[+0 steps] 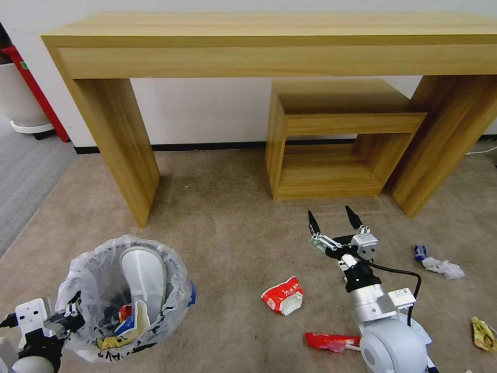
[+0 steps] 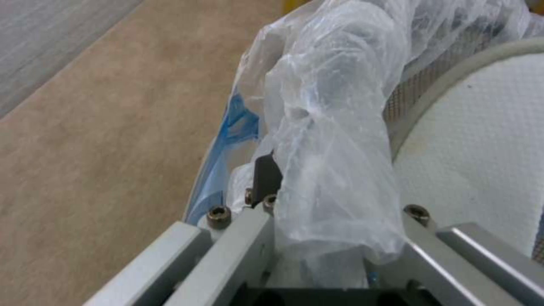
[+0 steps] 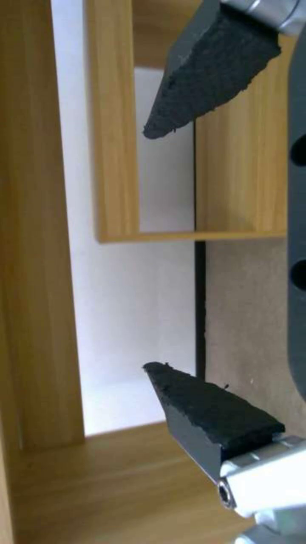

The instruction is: Pick up the trash bin and place the garbage on the floor into it.

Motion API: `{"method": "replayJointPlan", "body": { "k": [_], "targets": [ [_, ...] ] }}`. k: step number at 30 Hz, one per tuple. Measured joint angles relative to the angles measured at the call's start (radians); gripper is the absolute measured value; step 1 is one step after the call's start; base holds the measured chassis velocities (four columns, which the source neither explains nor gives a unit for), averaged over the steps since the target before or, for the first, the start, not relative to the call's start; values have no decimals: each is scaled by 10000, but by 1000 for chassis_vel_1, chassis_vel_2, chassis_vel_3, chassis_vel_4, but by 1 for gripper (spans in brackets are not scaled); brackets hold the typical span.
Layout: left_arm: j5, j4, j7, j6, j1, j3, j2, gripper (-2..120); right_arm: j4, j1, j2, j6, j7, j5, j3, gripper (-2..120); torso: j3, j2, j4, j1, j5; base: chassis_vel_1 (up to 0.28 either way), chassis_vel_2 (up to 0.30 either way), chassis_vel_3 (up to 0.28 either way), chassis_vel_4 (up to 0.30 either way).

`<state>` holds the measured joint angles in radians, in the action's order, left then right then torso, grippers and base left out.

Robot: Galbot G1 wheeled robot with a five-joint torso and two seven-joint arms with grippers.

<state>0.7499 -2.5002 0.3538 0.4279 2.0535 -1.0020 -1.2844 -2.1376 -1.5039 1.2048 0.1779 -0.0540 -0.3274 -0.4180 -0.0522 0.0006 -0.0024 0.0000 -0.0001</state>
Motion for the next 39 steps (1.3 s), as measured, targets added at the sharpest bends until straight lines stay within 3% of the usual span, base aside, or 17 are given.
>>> {"method": "replayJointPlan", "body": {
  "k": [8, 15, 25, 39],
  "targets": [
    [-14, 68, -16, 12, -22, 24, 49, 1, 188, 164, -209, -368, -297, -116, 178, 100, 0, 0, -3, 0, 0, -72, -77, -78, -74],
    [-42, 90, -116, 110, 28, 38, 61, 1, 558, 756, -995, -1396, -1179, -739, 838, 100, 0, 0, 1, 0, 0, -111, -103, -112, -97],
    [-56, 198, -65, 30, -28, 104, 108, 1, 920, 1044, -1103, -1538, -1320, -816, 1316, 100, -1, 0, -7, 0, 1, -122, -107, -113, -123],
    [51, 249, -40, -171, -67, 2, 269, 1, 386, 2025, -2164, -3431, -2249, -3580, 1979, 100, 0, 0, 2, 0, 0, -16, -17, -14, -15]
  ]
}}
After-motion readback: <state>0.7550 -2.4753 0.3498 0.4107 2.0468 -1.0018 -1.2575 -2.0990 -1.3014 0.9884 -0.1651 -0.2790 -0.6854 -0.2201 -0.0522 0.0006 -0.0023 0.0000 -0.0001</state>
